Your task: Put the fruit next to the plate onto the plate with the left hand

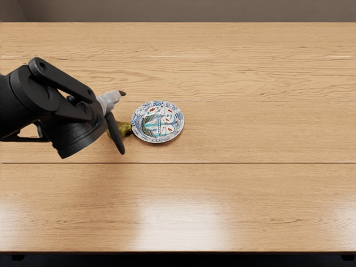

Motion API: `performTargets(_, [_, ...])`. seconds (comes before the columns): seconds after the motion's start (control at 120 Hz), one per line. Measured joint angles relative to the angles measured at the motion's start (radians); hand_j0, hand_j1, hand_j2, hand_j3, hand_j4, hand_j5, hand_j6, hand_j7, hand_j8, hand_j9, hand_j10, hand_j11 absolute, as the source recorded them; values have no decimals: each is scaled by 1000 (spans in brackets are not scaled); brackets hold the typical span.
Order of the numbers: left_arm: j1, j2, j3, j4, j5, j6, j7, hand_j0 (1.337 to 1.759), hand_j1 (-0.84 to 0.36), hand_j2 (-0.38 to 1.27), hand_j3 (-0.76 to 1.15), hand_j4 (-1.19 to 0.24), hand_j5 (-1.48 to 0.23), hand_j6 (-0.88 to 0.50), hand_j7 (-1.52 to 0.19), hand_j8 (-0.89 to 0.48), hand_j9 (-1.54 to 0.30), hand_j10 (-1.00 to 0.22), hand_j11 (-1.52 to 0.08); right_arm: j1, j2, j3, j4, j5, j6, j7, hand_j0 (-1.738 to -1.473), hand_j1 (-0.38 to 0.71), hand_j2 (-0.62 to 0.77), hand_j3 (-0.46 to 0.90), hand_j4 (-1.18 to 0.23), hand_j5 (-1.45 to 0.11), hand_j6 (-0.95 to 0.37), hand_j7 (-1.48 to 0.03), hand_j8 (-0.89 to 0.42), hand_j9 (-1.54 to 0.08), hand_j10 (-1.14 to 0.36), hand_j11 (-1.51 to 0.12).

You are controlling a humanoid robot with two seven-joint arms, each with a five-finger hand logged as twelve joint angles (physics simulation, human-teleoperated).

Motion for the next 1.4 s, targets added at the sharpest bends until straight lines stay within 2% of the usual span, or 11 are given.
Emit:
performTargets(0.408, [88, -55, 28, 72, -7, 61, 5, 1658, 173, 29, 0, -147, -190, -147, -190, -147, -190, -147, -190, 0, 0, 0, 0, 0, 0, 0, -1658, -332, -3, 0, -14, -18, -14, -18, -14, -18, -14, -18])
performTargets(0.508, [98, -65, 28, 94, -8, 66, 6, 1658, 159, 32, 0, -158, -206, -158, -206, -158, -206, -158, -206, 0, 0, 0, 0, 0, 0, 0, -1658, -332, -3, 0, -14, -18, -14, -18, -14, -18, -14, -18])
performTargets(0.558, [130, -79, 29, 112, -9, 67, 7, 1658, 155, 33, 0, -162, -211, -163, -211, -163, -211, -162, -211, 0, 0, 0, 0, 0, 0, 0, -1658, -332, -3, 0, -14, -18, -14, -18, -14, -18, -14, -18])
performTargets(0.9, [177, -98, 39, 193, -10, 69, 8, 1658, 141, 35, 0, -174, -226, -174, -226, -174, -226, -174, -226, 0, 0, 0, 0, 0, 0, 0, -1658, -333, -3, 0, -14, -18, -14, -18, -14, -18, -14, -18])
performTargets(1.008, [181, -101, 40, 206, -10, 69, 8, 1658, 142, 35, 0, -173, -225, -173, -225, -173, -225, -173, -225, 0, 0, 0, 0, 0, 0, 0, -1658, -333, -3, 0, -14, -18, -14, -18, -14, -18, -14, -18])
performTargets(1.083, [208, -106, 41, 222, -10, 69, 7, 1658, 141, 35, 0, -174, -226, -174, -226, -174, -226, -174, -226, 0, 0, 0, 0, 0, 0, 0, -1658, -333, -3, 0, -14, -18, -14, -18, -14, -18, -14, -18])
performTargets(1.4, [220, -106, 41, 250, -12, 68, 8, 1658, 84, 45, 0, -221, -287, -222, -287, -221, -287, -221, -287, 0, 0, 0, 0, 0, 0, 0, -1658, -332, -3, 0, -14, -18, -14, -18, -14, -18, -14, -18])
